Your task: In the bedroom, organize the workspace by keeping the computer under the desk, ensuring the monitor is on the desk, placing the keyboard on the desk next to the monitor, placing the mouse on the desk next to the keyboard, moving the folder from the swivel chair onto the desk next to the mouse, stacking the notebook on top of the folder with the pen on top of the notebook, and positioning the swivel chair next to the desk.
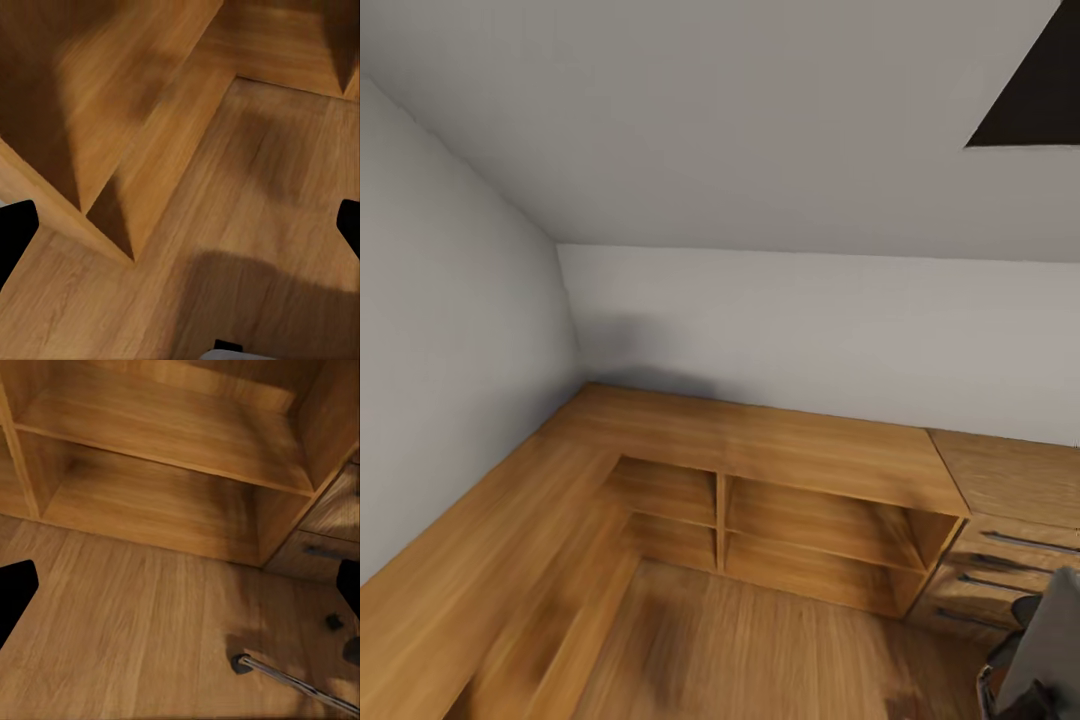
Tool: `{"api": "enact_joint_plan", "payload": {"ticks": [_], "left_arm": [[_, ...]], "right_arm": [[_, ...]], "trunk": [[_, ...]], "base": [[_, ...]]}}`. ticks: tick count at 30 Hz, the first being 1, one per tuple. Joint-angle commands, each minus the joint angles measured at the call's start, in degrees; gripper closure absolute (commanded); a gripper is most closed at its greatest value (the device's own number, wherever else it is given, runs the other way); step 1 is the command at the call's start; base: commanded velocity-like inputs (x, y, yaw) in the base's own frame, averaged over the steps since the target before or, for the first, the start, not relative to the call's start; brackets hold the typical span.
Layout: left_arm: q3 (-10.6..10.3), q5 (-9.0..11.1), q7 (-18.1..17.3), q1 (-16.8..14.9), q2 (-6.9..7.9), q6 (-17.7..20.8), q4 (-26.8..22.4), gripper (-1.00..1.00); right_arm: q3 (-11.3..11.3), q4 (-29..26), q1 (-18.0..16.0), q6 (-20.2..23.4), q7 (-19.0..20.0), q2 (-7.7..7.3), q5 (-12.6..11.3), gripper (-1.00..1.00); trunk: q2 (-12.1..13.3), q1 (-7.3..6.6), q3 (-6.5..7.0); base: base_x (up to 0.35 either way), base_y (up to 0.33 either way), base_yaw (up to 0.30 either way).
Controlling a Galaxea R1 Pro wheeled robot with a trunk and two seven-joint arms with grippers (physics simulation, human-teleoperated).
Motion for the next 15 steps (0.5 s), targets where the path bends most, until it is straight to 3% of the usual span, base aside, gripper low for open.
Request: {"api": "enact_joint_plan", "payload": {"ticks": [1,7,15], "left_arm": [[0.22,-0.07,-0.09,0.03,-0.07,-0.02,-0.12,-1.00],[0.17,-0.12,-0.16,0.03,-0.07,0.00,-0.12,-1.00],[0.13,-0.15,-0.20,0.03,-0.05,0.00,-0.05,-1.00]], "right_arm": [[0.50,0.05,-0.06,-0.15,-0.21,0.02,-0.38,-1.00],[0.50,0.05,-0.06,-0.15,-0.21,0.02,-0.38,-1.00],[0.50,0.08,-0.06,-0.15,-0.21,0.02,-0.38,-1.00]], "trunk": [[-0.11,0.05,-0.11],[-0.11,0.05,-0.11],[-0.11,0.05,-0.11]], "base": [[0.225,0.164,-0.287],[0.276,0.155,-0.287],[0.255,0.050,-0.287]]}}
